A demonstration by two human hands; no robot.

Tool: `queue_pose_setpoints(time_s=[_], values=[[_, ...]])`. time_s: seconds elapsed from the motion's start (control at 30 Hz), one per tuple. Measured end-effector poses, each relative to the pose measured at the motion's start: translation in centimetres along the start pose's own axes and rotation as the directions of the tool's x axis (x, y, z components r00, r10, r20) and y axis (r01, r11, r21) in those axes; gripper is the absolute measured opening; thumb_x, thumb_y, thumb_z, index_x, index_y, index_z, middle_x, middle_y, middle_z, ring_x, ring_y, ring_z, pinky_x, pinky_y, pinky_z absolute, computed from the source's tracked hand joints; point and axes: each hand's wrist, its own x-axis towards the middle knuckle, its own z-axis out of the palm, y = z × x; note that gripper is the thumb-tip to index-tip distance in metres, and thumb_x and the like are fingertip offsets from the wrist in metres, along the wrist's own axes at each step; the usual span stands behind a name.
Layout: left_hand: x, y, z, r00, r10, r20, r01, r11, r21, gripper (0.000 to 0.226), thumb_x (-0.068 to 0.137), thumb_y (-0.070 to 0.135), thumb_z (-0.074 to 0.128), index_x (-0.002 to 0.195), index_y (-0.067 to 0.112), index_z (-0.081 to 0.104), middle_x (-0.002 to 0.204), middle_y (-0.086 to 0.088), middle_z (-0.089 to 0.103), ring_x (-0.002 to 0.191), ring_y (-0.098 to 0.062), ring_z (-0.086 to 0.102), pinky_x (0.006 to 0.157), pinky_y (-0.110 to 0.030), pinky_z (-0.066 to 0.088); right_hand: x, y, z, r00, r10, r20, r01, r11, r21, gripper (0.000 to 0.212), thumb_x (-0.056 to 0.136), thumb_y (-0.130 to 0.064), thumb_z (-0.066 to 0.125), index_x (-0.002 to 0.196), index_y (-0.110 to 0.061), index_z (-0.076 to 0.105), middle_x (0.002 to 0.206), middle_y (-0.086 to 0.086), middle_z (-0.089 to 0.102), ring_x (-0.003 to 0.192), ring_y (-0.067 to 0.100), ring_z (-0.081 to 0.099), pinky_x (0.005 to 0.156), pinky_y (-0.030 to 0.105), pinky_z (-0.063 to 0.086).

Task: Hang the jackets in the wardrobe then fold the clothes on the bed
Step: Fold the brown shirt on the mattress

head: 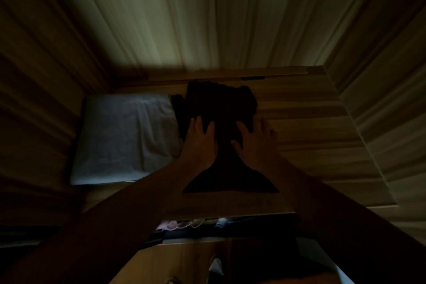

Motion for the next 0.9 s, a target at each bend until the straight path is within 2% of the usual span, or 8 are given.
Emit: queue_pose_setpoints(time_s=[0.07, 0.13, 0.2, 0.3, 0.53, 0.67, 0.77, 0.9], values=[[1.3, -0.5, 1.1, 0.999, -0.007, -0.038, 0.008, 1.0, 0.027, 0.066, 0.106, 0.044, 0.031, 0.161, 0.02, 0.004, 0.165, -0.024, -0.008, 0.152, -0.039, -0.011, 0.124, -0.054, 0.004, 0.8, -0.5, 0.9, 0.982, -0.087, -0.167, 0.069, 0.991, -0.112, 0.069, 0.1, -0.063, 0.027, 0.16, -0.032, 0.012, 0.167, 0.019, -0.009, 0.152, 0.046, -0.004, 0.117, 0.07, -0.006], [2.2, -1.1, 2.3, 0.997, -0.017, -0.069, 0.02, 0.998, 0.055, 0.066, 0.105, 0.05, 0.025, 0.161, 0.025, 0.0, 0.165, -0.021, -0.014, 0.152, -0.035, -0.016, 0.123, -0.055, -0.001, 1.4, -0.6, 2.3, 0.956, -0.164, -0.245, 0.125, 0.978, -0.168, 0.066, 0.102, -0.057, 0.022, 0.16, -0.027, 0.02, 0.168, 0.02, -0.001, 0.154, 0.042, -0.005, 0.117, 0.072, -0.002], [2.6, -1.5, 3.4, 0.994, -0.019, -0.108, 0.025, 0.998, 0.059, 0.067, 0.104, 0.051, 0.025, 0.161, 0.027, 0.001, 0.165, -0.019, -0.013, 0.153, -0.033, -0.016, 0.123, -0.055, -0.004, 2.0, -0.3, 3.5, 0.969, -0.15, -0.198, 0.132, 0.986, -0.104, 0.068, 0.101, -0.059, 0.014, 0.161, -0.027, 0.017, 0.168, 0.019, 0.006, 0.154, 0.04, -0.003, 0.118, 0.069, 0.003], [3.1, -2.0, 4.2, 0.99, -0.013, -0.141, 0.016, 1.0, 0.02, 0.067, 0.102, 0.05, 0.03, 0.161, 0.027, 0.009, 0.166, -0.02, -0.007, 0.154, -0.033, -0.012, 0.123, -0.054, -0.004, 3.3, 0.7, 4.2, 0.994, -0.069, -0.087, 0.076, 0.994, 0.082, 0.074, 0.094, -0.07, 0.004, 0.16, -0.038, -0.005, 0.169, 0.014, -0.008, 0.154, 0.035, -0.011, 0.122, 0.06, 0.0], [3.4, -2.3, 4.2, 0.988, -0.009, -0.153, 0.007, 1.0, -0.013, 0.068, 0.1, 0.049, 0.035, 0.161, 0.027, 0.012, 0.166, -0.02, -0.005, 0.154, -0.032, -0.011, 0.123, -0.053, 0.001, 4.7, 1.2, 4.0, 0.997, -0.042, -0.062, 0.052, 0.984, 0.167, 0.078, 0.088, -0.078, 0.004, 0.157, -0.045, -0.009, 0.168, 0.009, -0.016, 0.154, 0.033, -0.013, 0.124, 0.055, 0.003], [3.7, -2.3, 4.0, 0.988, -0.013, -0.155, 0.012, 1.0, -0.012, 0.068, 0.1, 0.047, 0.037, 0.161, 0.026, 0.014, 0.166, -0.02, -0.004, 0.154, -0.032, -0.01, 0.123, -0.053, 0.001, 5.3, 1.1, 3.9, 0.997, -0.045, -0.064, 0.054, 0.987, 0.153, 0.078, 0.087, -0.079, 0.004, 0.157, -0.046, -0.007, 0.169, 0.008, -0.014, 0.155, 0.032, -0.011, 0.124, 0.055, 0.004], [4.0, -2.3, 3.8, 0.991, -0.006, -0.134, 0.008, 1.0, 0.016, 0.068, 0.101, 0.048, 0.036, 0.161, 0.027, 0.013, 0.167, -0.019, -0.004, 0.154, -0.032, -0.01, 0.123, -0.052, 0.001, 5.3, 1.0, 3.7, 0.998, -0.031, -0.059, 0.039, 0.991, 0.132, 0.076, 0.088, -0.079, 0.003, 0.156, -0.049, -0.009, 0.169, 0.007, -0.014, 0.155, 0.032, -0.012, 0.122, 0.057, -0.003], [4.1, -2.3, 2.9, 0.997, 0.011, -0.081, -0.007, 0.999, 0.049, 0.067, 0.103, 0.049, 0.032, 0.161, 0.026, 0.008, 0.166, -0.02, -0.007, 0.154, -0.033, -0.011, 0.123, -0.054, 0.001, 4.9, 0.3, 2.8, 0.999, 0.023, -0.04, -0.023, 1.0, -0.006, 0.07, 0.094, -0.074, 0.002, 0.156, -0.046, -0.011, 0.169, 0.008, -0.009, 0.155, 0.033, -0.012, 0.12, 0.06, -0.008]])
